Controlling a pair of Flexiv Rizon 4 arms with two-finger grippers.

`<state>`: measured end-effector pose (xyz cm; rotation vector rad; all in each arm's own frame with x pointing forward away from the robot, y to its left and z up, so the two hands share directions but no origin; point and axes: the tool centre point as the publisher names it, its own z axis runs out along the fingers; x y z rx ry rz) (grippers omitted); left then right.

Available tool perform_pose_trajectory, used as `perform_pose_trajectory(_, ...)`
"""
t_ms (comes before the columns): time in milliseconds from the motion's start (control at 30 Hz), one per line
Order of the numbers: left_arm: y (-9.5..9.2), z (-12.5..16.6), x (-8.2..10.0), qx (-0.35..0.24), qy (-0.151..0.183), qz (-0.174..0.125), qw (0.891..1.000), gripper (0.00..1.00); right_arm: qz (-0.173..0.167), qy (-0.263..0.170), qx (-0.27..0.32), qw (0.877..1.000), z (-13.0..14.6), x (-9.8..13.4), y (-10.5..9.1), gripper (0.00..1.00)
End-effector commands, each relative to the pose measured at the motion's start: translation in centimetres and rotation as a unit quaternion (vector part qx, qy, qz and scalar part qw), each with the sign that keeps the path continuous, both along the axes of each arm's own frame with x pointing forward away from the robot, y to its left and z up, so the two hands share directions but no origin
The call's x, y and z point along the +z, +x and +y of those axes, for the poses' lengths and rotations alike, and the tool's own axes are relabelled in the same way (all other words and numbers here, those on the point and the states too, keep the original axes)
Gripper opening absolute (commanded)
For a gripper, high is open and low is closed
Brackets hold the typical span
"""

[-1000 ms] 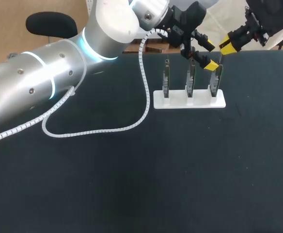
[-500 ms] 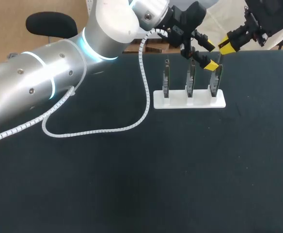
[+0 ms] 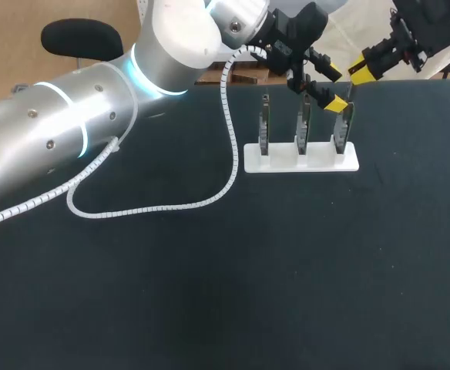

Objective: Pick up the optical module with the left hand, and insert it into the network port with the right hand.

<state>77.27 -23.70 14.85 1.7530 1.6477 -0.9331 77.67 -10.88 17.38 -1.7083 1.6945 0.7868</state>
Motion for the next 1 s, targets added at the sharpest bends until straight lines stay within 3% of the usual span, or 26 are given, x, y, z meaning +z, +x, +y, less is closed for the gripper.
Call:
perform_pose_trajectory(33,-0.19,0.12,-0.02,0.001,0.000,-0.002,1.000,1.00,-0.001,0.002,0.001,1.000,-0.07,0.06,-0.07,0.00)
perform_pose_trajectory(1000,-0.19,0.12,-0.02,0.001,0.000,-0.002,1.000,1.00,0.006,-0.005,0.014,1.000,-0.15,-0.71,-0.45,0.00)
